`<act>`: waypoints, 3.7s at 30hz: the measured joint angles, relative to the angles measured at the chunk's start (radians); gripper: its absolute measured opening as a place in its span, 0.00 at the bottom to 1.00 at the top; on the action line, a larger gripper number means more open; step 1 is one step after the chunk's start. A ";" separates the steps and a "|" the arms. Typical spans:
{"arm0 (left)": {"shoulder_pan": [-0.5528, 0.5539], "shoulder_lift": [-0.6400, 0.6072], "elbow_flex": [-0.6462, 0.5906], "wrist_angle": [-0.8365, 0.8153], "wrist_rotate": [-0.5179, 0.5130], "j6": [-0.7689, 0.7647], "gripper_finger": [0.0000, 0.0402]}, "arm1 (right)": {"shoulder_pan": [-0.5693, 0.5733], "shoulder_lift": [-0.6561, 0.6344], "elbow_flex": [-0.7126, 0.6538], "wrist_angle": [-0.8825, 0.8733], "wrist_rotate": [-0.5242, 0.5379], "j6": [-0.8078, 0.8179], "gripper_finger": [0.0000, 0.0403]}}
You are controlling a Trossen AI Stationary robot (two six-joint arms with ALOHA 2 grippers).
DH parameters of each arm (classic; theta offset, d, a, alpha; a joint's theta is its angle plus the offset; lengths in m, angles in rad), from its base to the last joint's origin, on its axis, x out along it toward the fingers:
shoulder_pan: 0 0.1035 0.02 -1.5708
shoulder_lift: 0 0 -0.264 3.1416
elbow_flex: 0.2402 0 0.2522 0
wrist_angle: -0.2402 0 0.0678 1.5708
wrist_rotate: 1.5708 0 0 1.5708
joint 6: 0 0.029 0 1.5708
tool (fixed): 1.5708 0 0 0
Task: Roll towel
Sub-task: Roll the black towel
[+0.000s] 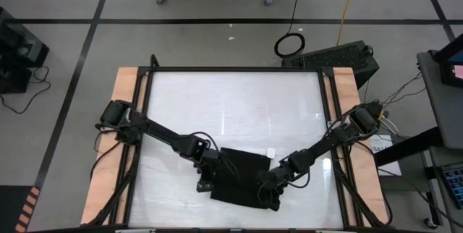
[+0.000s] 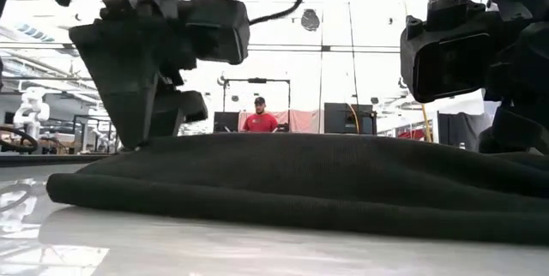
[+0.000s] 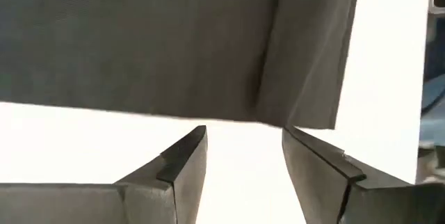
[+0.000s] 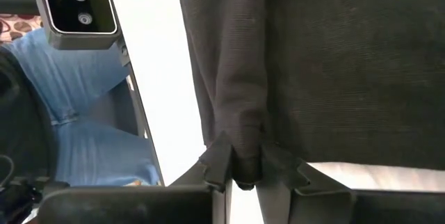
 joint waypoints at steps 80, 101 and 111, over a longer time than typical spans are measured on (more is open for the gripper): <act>-0.190 0.098 0.001 0.195 -0.234 0.293 0.02 | 0.238 -0.232 -0.002 -0.022 0.467 -0.654 0.50; -0.147 0.100 0.000 0.209 -0.126 0.301 0.02 | 0.246 -0.026 0.000 0.000 0.587 -0.722 0.50; -0.134 0.101 0.000 0.219 -0.077 0.299 0.02 | 0.237 0.002 0.003 -0.021 0.618 -0.658 0.45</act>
